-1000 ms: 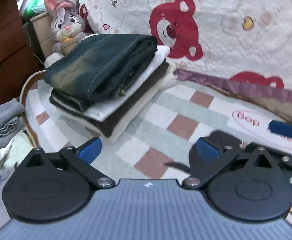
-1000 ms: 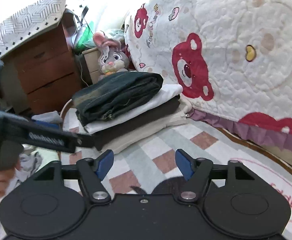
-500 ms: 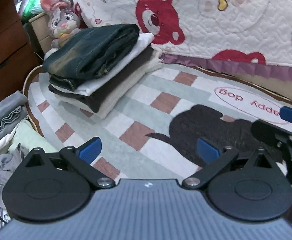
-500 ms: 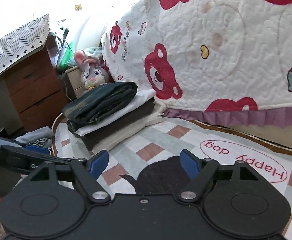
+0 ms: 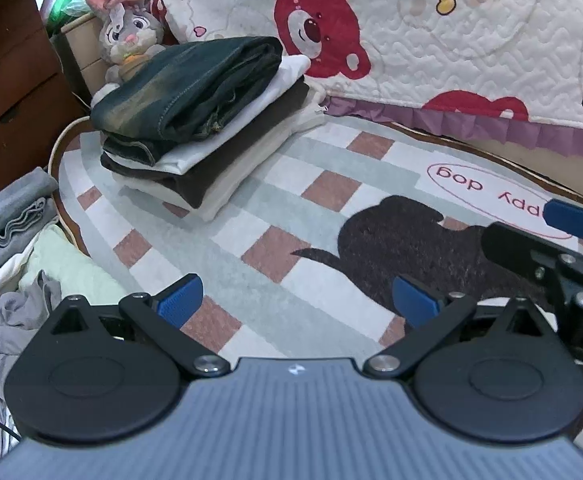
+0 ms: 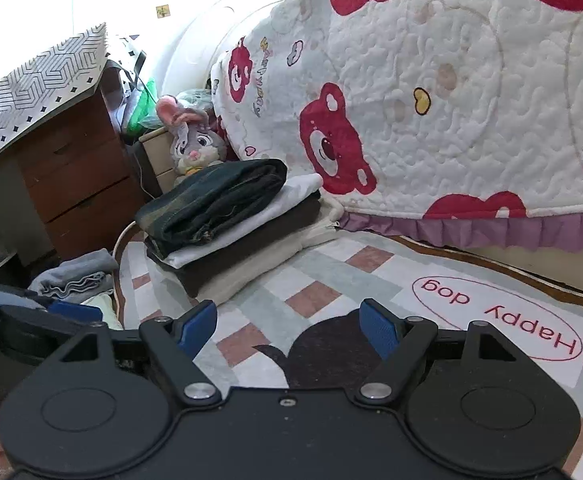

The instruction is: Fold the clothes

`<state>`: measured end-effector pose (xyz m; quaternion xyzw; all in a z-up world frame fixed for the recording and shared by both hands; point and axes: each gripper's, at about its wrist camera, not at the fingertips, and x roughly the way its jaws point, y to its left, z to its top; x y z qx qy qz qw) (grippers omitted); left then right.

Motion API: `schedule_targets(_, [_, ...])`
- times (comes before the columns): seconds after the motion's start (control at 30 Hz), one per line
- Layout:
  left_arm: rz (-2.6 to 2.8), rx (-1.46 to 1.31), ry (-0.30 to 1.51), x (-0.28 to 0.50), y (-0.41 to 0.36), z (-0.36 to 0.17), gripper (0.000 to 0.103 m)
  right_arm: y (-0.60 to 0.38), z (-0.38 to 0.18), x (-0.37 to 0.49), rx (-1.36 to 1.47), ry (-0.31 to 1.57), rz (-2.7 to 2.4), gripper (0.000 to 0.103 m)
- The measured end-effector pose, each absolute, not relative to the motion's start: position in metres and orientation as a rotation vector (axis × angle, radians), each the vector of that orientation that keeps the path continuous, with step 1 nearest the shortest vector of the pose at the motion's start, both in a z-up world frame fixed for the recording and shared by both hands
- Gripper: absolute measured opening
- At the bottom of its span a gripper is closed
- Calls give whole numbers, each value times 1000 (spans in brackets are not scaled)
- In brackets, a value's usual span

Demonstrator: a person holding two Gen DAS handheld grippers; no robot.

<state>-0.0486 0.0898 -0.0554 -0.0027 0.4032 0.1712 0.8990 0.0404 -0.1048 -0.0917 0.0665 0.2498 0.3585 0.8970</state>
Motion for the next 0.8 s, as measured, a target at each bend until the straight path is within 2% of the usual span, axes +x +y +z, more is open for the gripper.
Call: schedule_targets(0.8, [356, 7, 888, -45, 87, -56, 103, -112, -98, 37, 149, 532, 722, 82])
